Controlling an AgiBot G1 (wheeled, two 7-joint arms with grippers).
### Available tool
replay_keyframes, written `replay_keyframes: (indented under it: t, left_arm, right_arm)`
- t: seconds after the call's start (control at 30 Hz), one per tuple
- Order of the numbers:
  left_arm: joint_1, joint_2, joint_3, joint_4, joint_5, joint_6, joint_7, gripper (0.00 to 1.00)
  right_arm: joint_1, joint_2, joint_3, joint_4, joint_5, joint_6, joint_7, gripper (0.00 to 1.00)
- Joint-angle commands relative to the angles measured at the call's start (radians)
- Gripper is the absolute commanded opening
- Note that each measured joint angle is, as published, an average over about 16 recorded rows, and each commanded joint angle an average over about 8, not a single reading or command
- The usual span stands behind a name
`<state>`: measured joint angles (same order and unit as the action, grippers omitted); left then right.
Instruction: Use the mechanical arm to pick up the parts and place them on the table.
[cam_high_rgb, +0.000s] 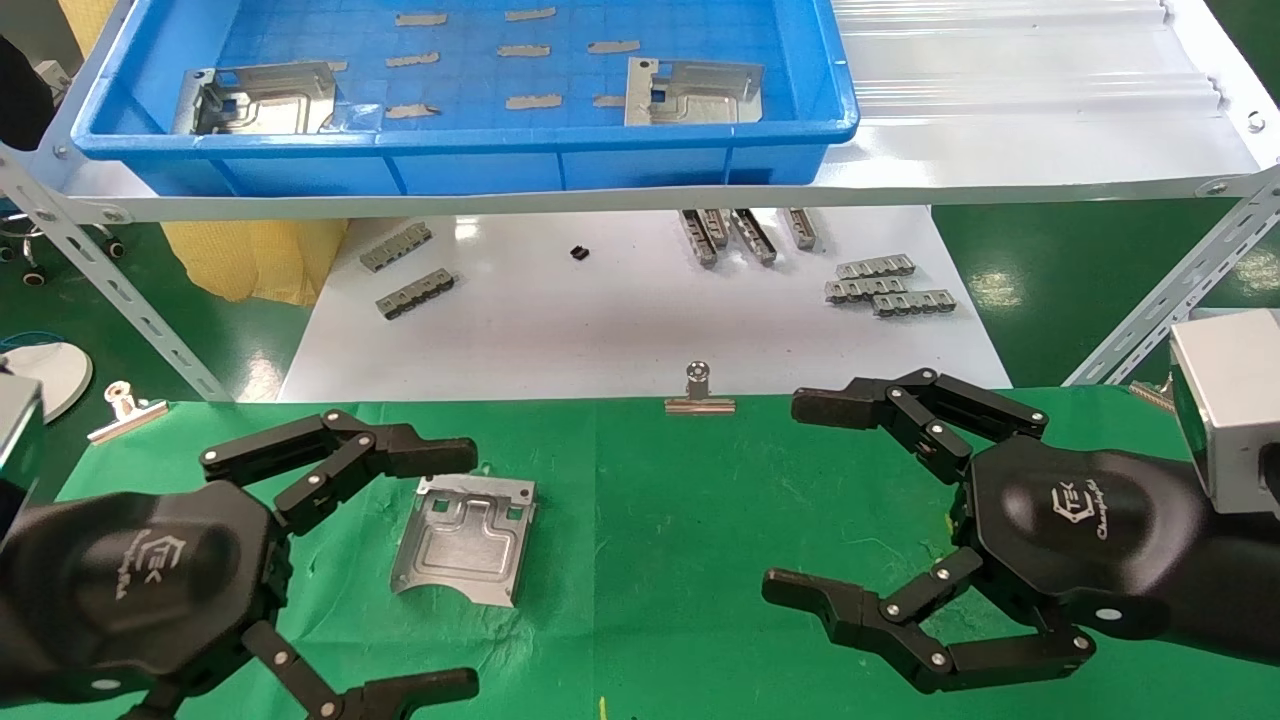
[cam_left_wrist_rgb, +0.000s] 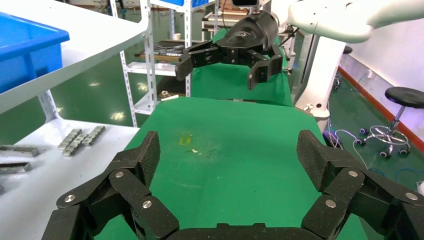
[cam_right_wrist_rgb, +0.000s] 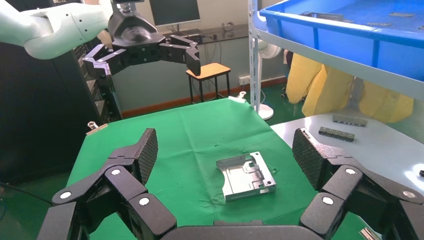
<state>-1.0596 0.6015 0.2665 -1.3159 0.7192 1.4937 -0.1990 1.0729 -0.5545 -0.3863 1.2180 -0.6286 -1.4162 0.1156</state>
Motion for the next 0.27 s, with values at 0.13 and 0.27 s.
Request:
replay_keyframes:
  t: [0.13,0.27]
  left_arm:
    - [-0.005,0.003,0.005,0.012,0.004,0.0,0.005,1.0]
    - [-0.007,0.005,0.006,0.017,0.006,0.0,0.006,1.0]
  right_arm:
    - [0.0,0.0,0.0,0.0,0.0,0.0,0.0,1.0]
    - [0.0,0.0,0.0,0.0,0.0,0.0,0.0,1.0]
